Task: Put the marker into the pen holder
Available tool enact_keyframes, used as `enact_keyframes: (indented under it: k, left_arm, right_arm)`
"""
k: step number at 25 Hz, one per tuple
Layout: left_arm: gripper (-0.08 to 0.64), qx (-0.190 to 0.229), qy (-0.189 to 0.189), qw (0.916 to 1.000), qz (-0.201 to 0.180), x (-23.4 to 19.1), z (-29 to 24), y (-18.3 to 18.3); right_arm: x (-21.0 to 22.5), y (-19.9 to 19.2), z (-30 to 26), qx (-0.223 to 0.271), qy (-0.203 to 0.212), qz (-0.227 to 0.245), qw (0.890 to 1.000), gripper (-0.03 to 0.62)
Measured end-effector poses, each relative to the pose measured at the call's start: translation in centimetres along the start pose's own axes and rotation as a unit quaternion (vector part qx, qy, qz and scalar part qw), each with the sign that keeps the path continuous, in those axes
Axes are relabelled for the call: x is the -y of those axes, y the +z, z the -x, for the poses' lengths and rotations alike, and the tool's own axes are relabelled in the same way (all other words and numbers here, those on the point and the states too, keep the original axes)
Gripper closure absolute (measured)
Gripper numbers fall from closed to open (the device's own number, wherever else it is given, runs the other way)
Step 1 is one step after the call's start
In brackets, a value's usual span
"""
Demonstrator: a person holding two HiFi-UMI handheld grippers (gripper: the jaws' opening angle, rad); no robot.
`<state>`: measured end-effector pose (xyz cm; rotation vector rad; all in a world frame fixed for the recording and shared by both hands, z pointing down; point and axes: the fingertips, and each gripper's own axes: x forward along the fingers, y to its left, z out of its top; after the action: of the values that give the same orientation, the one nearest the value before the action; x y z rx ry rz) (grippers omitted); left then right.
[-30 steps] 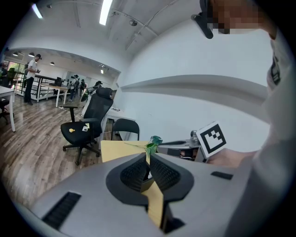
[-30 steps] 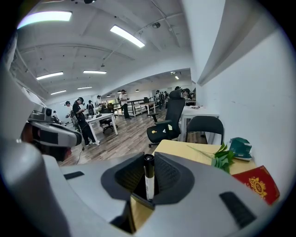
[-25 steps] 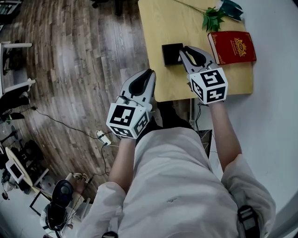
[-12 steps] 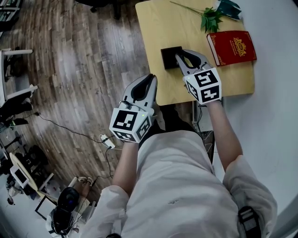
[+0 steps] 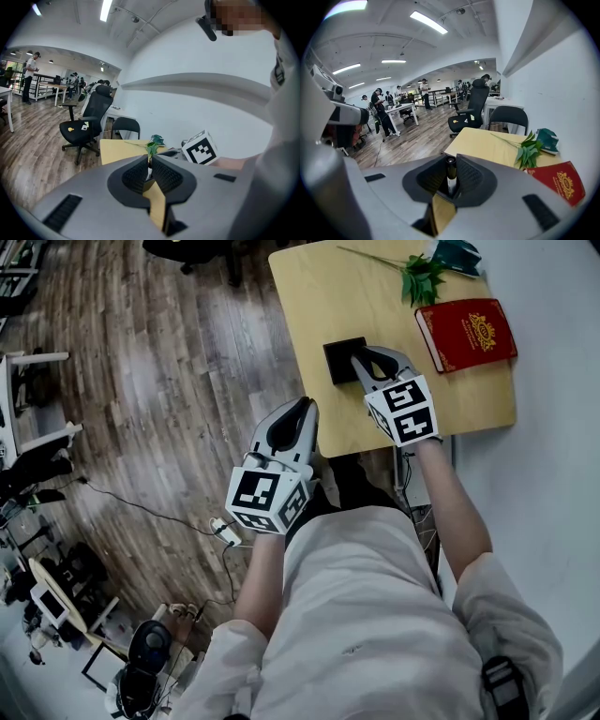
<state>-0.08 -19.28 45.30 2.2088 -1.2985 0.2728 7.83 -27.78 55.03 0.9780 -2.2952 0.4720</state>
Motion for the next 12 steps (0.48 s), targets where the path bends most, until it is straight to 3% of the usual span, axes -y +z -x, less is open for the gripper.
enact_keyframes:
  k: [12]
  left_arm:
    - [0.532, 0.001, 0.000, 1.0000, 0.003, 0.1, 0.1, 0.1]
  right_arm:
    - [0.0, -1.6, -1.1, -0.027, -0.002, 0.003, 1.000, 0.529]
